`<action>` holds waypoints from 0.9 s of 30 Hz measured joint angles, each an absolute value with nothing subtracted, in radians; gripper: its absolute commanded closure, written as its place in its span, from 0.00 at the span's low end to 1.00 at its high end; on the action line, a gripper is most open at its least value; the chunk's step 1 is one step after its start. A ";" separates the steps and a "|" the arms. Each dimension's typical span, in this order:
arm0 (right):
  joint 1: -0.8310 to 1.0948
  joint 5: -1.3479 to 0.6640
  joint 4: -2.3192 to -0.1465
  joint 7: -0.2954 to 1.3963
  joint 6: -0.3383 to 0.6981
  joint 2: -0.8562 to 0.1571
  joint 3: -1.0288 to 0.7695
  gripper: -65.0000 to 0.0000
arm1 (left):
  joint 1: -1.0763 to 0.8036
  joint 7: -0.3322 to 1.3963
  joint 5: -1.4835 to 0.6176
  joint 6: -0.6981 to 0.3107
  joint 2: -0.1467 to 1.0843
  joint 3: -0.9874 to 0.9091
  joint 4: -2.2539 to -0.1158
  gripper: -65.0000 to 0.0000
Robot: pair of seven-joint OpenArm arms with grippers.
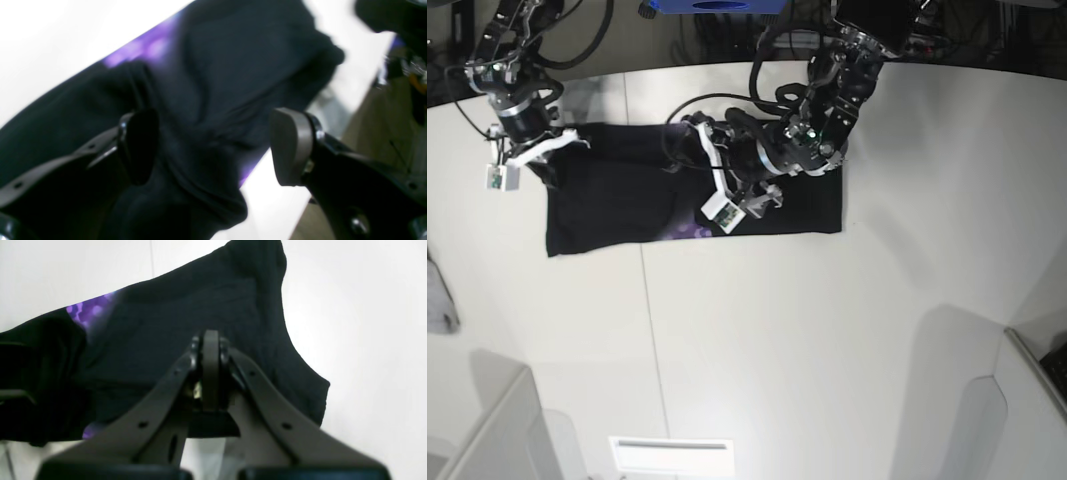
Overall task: Fold the T-shirt properly
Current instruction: 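Fold the held strip end toward the right gripper with the left gripper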
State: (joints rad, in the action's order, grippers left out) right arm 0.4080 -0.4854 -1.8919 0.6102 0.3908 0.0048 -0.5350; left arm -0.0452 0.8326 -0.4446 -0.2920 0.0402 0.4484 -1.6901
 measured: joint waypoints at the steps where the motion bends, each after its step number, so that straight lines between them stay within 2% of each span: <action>1: 0.408 -0.485 -1.892 0.611 0.391 0.005 -0.535 1.00 | -0.027 0.833 -0.446 -0.293 0.036 0.466 -1.665 0.24; 5: 0.408 -0.485 -1.892 0.611 0.391 0.006 -0.535 1.00 | 0.021 0.835 -0.434 -0.290 -0.004 0.493 -1.572 0.24; 8: 0.408 -0.486 -1.892 0.610 0.391 0.005 -0.535 1.00 | 0.017 0.834 -0.446 -0.292 -0.029 0.471 -1.583 0.24; 15: 0.388 -0.486 -1.892 0.609 0.391 0.005 -0.535 1.00 | -0.049 0.835 -0.436 -0.291 -0.019 0.294 -1.814 0.27; 18: 0.388 -0.485 -1.892 0.636 0.391 0.006 -0.535 1.00 | -0.086 0.826 -0.447 -0.296 -0.010 0.242 -1.885 0.46; 22: 0.353 -0.482 -1.892 0.688 0.391 0.003 -0.535 1.00 | -0.114 0.842 -0.432 -0.289 0.051 0.212 -1.850 0.93; 23: 0.345 -0.485 -1.892 0.696 0.391 0.004 -0.535 1.00 | -0.113 0.842 -0.413 -0.287 0.056 0.213 -1.832 1.00; 27: 0.331 -0.485 -1.892 0.699 0.391 0.005 -0.535 1.00 | -0.101 0.834 -0.435 -0.292 0.035 0.227 -1.747 1.00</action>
